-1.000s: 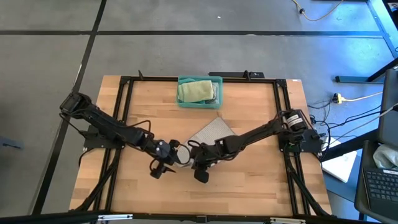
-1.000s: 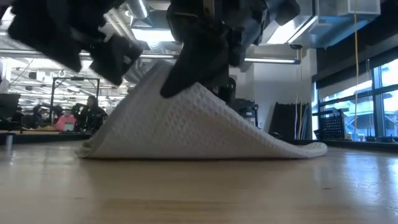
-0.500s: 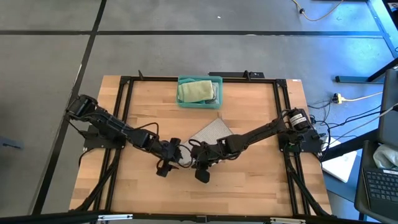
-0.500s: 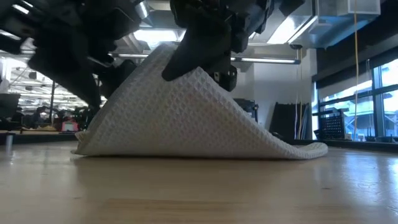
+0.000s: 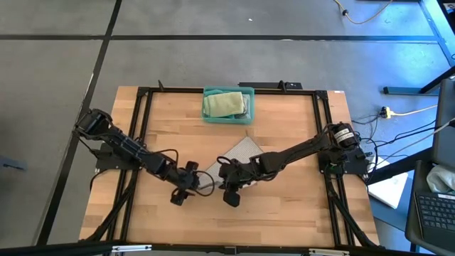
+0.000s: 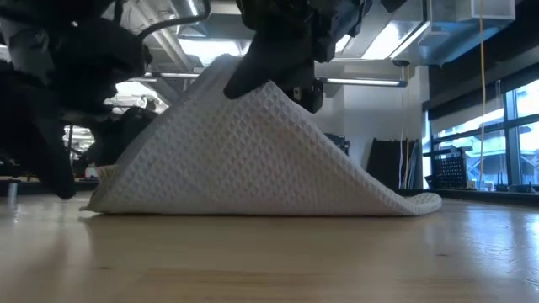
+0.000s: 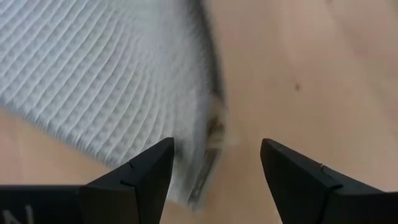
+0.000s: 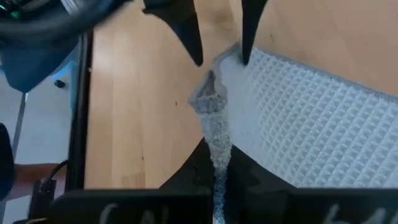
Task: Fold microfiber towels
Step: Fold the gray towel
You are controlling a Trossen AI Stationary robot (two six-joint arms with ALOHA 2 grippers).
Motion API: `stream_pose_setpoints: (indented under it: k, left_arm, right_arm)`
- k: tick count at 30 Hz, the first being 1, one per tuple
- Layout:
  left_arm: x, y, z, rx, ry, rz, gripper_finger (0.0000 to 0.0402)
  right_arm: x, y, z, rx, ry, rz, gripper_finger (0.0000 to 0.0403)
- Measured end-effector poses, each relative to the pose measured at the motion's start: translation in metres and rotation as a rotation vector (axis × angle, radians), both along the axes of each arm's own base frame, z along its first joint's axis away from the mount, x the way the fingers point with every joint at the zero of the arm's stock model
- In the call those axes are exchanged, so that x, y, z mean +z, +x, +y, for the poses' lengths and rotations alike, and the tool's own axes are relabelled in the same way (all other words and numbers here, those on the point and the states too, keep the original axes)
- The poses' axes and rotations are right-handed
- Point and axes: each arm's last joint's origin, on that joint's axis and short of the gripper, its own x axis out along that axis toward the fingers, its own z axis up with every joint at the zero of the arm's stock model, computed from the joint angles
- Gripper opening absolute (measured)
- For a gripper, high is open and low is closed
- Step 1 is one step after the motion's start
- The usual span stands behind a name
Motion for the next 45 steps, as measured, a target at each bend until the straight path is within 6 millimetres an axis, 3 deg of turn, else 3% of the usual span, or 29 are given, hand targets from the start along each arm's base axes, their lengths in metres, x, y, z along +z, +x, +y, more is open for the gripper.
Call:
stream_pose_setpoints:
  k: [16, 25, 45]
  left_arm:
    - [-0.006, -0.004, 0.004, 0.132, 0.044, -0.009, 0.022]
    - [-0.006, -0.005, 0.003, 0.099, 0.003, 0.015, 0.0142]
    - [-0.007, -0.01, -0.004, 0.058, -0.01, 0.036, 0.0009]
  right_arm:
    - [0.0, 0.0, -0.003, -0.037, 0.008, 0.01, 0.0011]
    - [0.0, 0.0, -0.003, -0.041, 0.005, 0.012, 0.0012]
    - [0.002, 0.001, -0.012, -0.091, 0.01, 0.016, 0.0012]
